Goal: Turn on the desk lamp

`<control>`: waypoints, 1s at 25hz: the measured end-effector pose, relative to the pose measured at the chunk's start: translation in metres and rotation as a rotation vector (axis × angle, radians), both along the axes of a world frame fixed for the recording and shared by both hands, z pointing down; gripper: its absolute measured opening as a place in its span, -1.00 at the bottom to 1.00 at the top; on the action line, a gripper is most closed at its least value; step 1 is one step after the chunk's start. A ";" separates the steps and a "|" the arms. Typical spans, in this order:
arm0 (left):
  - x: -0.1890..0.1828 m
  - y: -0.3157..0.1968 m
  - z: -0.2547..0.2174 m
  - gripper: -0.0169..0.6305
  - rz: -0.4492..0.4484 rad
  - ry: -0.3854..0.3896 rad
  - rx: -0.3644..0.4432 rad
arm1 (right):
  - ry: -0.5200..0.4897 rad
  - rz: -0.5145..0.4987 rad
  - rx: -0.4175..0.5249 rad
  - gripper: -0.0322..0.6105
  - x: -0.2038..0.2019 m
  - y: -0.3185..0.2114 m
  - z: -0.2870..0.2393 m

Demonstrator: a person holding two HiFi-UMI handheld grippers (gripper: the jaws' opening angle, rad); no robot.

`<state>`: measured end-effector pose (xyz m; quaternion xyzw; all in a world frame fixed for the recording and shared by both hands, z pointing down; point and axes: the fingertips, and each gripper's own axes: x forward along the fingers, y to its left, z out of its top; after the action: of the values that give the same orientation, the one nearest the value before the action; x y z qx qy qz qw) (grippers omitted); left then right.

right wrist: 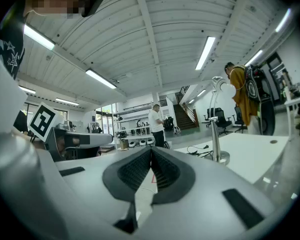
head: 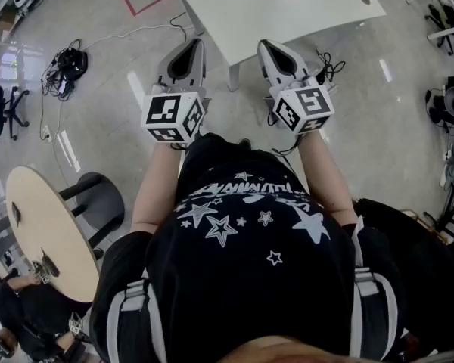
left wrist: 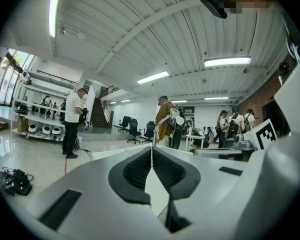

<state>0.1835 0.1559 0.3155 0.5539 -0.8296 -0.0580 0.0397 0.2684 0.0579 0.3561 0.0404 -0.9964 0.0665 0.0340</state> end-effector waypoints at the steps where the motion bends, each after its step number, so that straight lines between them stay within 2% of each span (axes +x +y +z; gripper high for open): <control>1: -0.002 -0.001 -0.001 -0.90 -0.002 0.003 0.000 | 0.000 0.000 0.002 -0.89 0.000 -0.001 -0.001; 10: -0.033 -0.016 -0.005 -0.90 0.005 0.012 0.012 | 0.004 0.020 -0.011 -0.89 -0.025 -0.018 -0.001; 15: -0.060 -0.038 0.009 -0.90 0.052 0.040 -0.006 | 0.034 0.060 -0.014 -0.89 -0.047 -0.036 0.009; 25: -0.141 -0.074 0.013 -0.90 0.156 0.060 -0.007 | 0.073 0.164 -0.022 -0.89 -0.120 -0.067 0.018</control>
<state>0.0423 0.0818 0.3281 0.6148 -0.7825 -0.0686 0.0711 0.1486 -0.0094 0.3738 0.1240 -0.9870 0.0783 0.0654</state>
